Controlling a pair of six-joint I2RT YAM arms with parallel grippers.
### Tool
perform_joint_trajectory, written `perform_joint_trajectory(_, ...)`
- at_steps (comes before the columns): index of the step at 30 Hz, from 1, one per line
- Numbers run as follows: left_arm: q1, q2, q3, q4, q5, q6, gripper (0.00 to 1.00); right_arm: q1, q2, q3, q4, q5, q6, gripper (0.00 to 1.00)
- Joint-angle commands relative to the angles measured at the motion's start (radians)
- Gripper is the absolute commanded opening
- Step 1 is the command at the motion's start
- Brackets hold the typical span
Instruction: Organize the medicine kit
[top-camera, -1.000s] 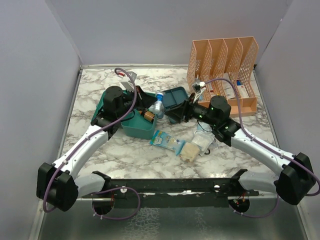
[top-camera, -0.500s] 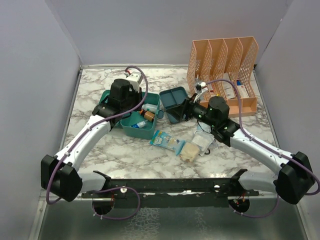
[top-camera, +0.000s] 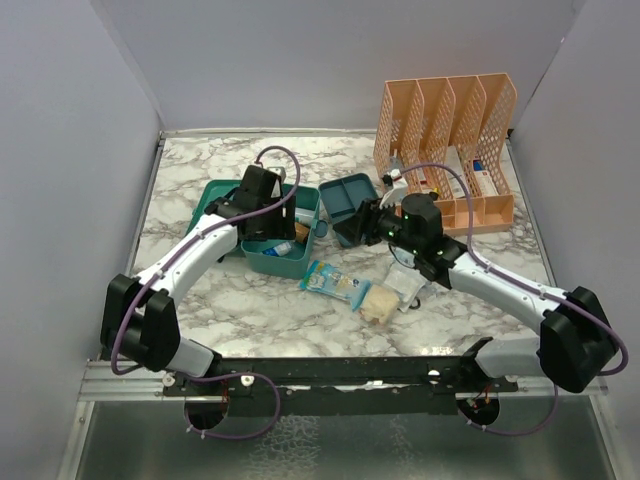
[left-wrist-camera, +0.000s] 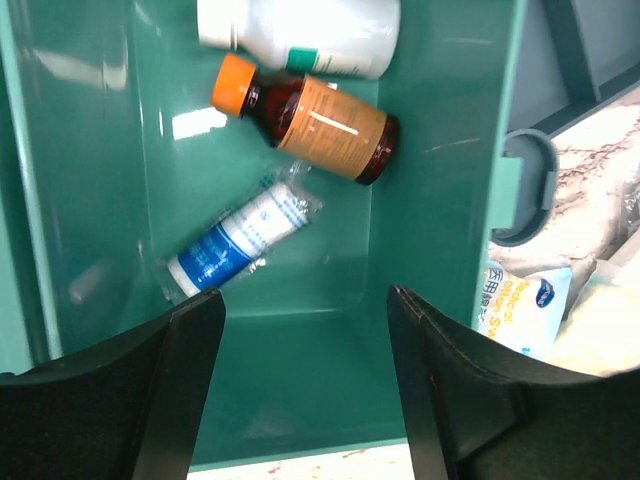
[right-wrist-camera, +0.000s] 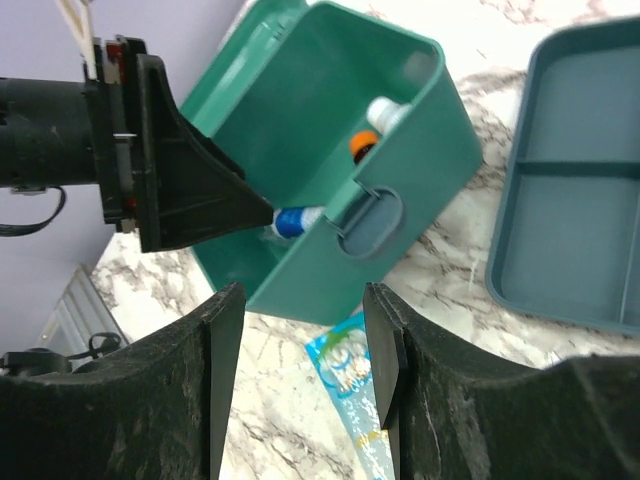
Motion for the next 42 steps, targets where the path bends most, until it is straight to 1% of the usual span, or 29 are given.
perform_joint_trajectory(1,-0.022,0.051,-0.018,-0.095,-0.037,-0.059,0.71,-0.004,0.024,-0.034,-0.048,0.053,0.034,0.51)
perform_joint_trajectory(5,-0.024,0.084,-0.027,-0.091,-0.054,-0.047,0.75,-0.004,0.02,-0.05,-0.081,0.063,0.048,0.51)
perform_joint_trajectory(9,-0.024,0.126,-0.028,-0.066,-0.059,-0.024,0.75,-0.003,-0.002,-0.053,-0.154,0.094,0.047,0.51)
perform_joint_trajectory(12,-0.024,0.155,-0.051,-0.03,-0.059,-0.012,0.75,-0.004,-0.029,-0.073,-0.179,0.129,0.048,0.51)
perform_joint_trajectory(15,-0.024,0.187,-0.061,-0.023,-0.062,-0.013,0.74,-0.004,-0.057,-0.085,-0.199,0.144,0.059,0.51)
perform_joint_trajectory(19,-0.025,0.216,-0.07,-0.003,-0.075,-0.013,0.69,-0.003,-0.079,-0.114,-0.197,0.153,0.069,0.51)
perform_joint_trajectory(26,-0.03,0.315,-0.054,-0.004,-0.083,-0.004,0.62,-0.003,-0.04,-0.131,-0.182,0.202,0.084,0.51)
perform_joint_trajectory(29,-0.032,0.347,-0.03,-0.011,-0.099,-0.009,0.53,-0.003,-0.002,-0.122,-0.187,0.24,0.081,0.5)
perform_joint_trajectory(32,-0.032,0.354,-0.008,-0.025,-0.105,-0.019,0.37,-0.004,0.036,-0.099,-0.231,0.281,0.072,0.49)
perform_joint_trajectory(34,-0.033,0.337,-0.001,-0.031,-0.108,-0.02,0.22,-0.004,0.061,-0.08,-0.269,0.319,0.062,0.48)
perform_joint_trajectory(35,-0.034,0.322,-0.001,-0.032,-0.105,-0.014,0.18,-0.003,0.073,-0.072,-0.29,0.337,0.06,0.48)
perform_joint_trajectory(38,-0.035,0.264,0.004,-0.041,-0.087,-0.007,0.11,-0.003,0.096,-0.048,-0.336,0.376,0.045,0.47)
perform_joint_trajectory(42,-0.035,0.186,0.026,-0.054,-0.098,0.029,0.09,-0.003,0.101,-0.034,-0.346,0.389,0.035,0.46)
